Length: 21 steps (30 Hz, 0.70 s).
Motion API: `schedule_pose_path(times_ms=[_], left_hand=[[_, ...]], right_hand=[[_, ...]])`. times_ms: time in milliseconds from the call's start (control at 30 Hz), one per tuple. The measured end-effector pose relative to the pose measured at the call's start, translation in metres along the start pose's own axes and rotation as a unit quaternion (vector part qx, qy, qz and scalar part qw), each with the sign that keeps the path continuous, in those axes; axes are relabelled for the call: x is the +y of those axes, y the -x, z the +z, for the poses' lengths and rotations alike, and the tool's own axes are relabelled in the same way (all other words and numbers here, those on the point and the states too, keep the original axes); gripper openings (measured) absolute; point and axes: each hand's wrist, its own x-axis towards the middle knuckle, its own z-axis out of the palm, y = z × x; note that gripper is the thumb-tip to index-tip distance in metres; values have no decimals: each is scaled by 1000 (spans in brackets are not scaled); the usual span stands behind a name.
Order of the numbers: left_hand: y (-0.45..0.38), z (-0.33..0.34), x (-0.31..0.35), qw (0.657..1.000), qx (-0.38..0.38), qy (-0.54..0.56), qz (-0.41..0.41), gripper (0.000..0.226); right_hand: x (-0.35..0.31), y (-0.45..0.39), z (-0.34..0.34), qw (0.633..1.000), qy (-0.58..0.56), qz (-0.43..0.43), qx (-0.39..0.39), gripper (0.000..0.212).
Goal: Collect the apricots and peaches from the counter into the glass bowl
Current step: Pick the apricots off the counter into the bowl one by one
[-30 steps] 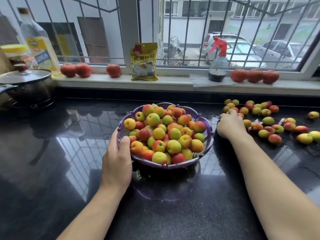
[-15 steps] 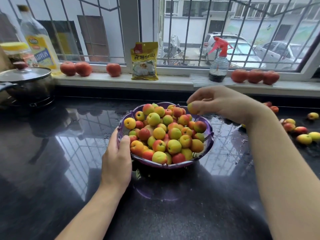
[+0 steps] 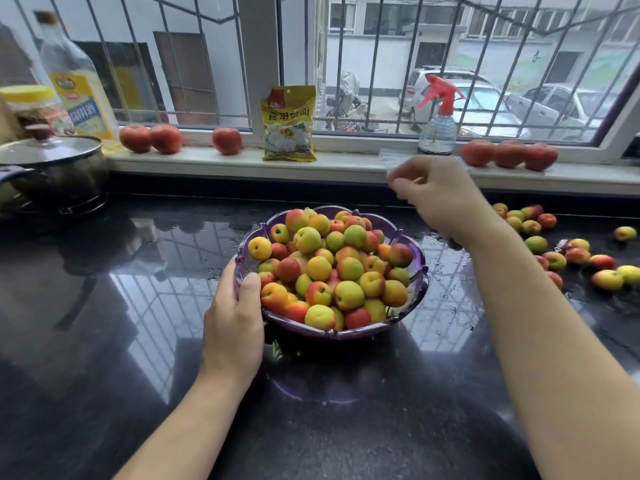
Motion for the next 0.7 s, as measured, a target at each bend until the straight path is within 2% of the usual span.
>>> schedule_pose_path(times_ms=[100, 167, 267, 433, 500, 633, 700], left_hand=[[0, 1, 0, 1000, 1, -1, -4, 55], [1, 1, 1, 1000, 0, -4, -5, 58], [1, 1, 2, 1000, 1, -2, -6, 54], [2, 1, 2, 1000, 2, -6, -6, 55], [1, 1, 1, 1000, 0, -7, -7, 56], [1, 2, 1, 1000, 0, -6, -7, 56], [1, 1, 1, 1000, 1, -8, -8, 54]], right_hand=[[48, -13, -3, 989, 59, 89, 103, 21], [87, -14, 2, 971, 129, 148, 134, 32], [129, -2, 19, 951, 235, 164, 119, 46], [159, 3, 39, 919, 353, 173, -1, 56], [157, 3, 38, 916, 371, 149, 15, 48], [148, 8, 37, 926, 342, 117, 112, 42], [146, 9, 37, 916, 365, 138, 91, 40]])
